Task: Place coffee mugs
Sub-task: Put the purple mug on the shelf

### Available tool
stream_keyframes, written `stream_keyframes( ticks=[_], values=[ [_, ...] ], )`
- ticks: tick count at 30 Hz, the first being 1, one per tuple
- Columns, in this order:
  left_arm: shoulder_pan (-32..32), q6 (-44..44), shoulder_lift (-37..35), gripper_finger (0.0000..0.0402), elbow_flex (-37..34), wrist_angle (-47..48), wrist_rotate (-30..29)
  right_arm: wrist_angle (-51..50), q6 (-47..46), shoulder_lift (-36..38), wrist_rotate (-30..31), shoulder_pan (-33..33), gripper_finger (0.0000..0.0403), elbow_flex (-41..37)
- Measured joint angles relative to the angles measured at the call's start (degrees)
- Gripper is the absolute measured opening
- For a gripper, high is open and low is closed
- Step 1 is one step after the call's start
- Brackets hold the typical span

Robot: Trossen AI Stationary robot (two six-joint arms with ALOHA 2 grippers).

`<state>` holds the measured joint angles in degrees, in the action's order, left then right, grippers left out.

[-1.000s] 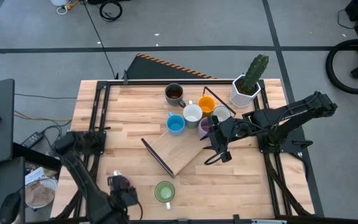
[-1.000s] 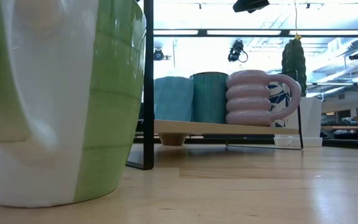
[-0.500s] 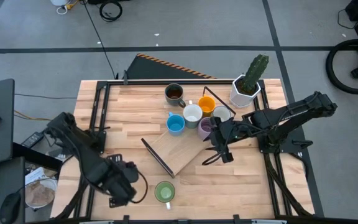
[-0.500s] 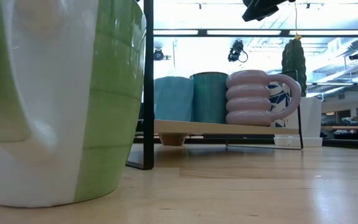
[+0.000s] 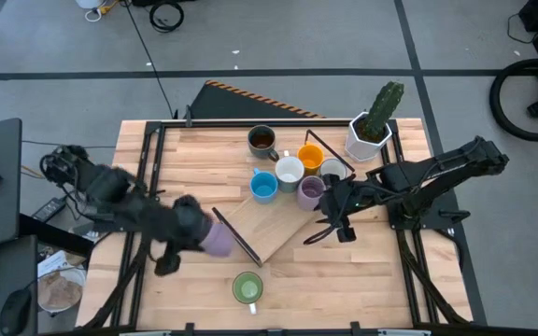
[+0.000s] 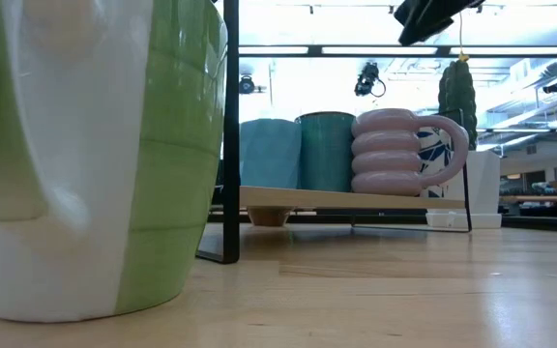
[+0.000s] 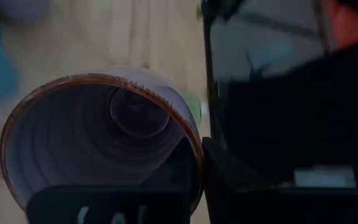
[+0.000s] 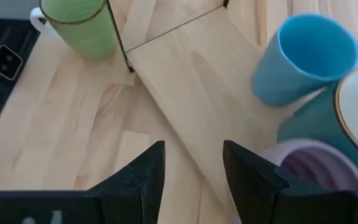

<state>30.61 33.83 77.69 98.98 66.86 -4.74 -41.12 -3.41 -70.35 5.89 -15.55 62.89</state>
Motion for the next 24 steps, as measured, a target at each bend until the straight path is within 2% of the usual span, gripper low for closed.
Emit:
stream_keyframes(
  ticks=[3,6,11,16,24],
  values=[
    [-6.1,-3.2,-0.3,0.0021,0.1,-2.8,0.2,-1.9,-3.3,1.9,0.1,0.0,0.0168,0.0],
    [-12.6,-5.8,0.5,0.0021,0.0,-3.5,2.8,-2.9,-6.7,3.7,0.5,-0.5,0.0168,0.0],
    [-22.1,-6.0,3.7,0.0021,0.0,-5.0,11.8,-2.7,-9.4,6.7,0.8,-1.8,0.0168,0.0],
    [-25.4,-6.8,8.1,0.0021,0.0,-3.2,17.2,-2.7,-10.4,7.9,4.2,-3.9,0.0168,0.0],
    [-27.7,-8.1,14.7,0.0021,0.0,-0.2,17.5,-2.8,-13.4,7.7,6.3,-6.2,0.0168,0.0]
  ],
)
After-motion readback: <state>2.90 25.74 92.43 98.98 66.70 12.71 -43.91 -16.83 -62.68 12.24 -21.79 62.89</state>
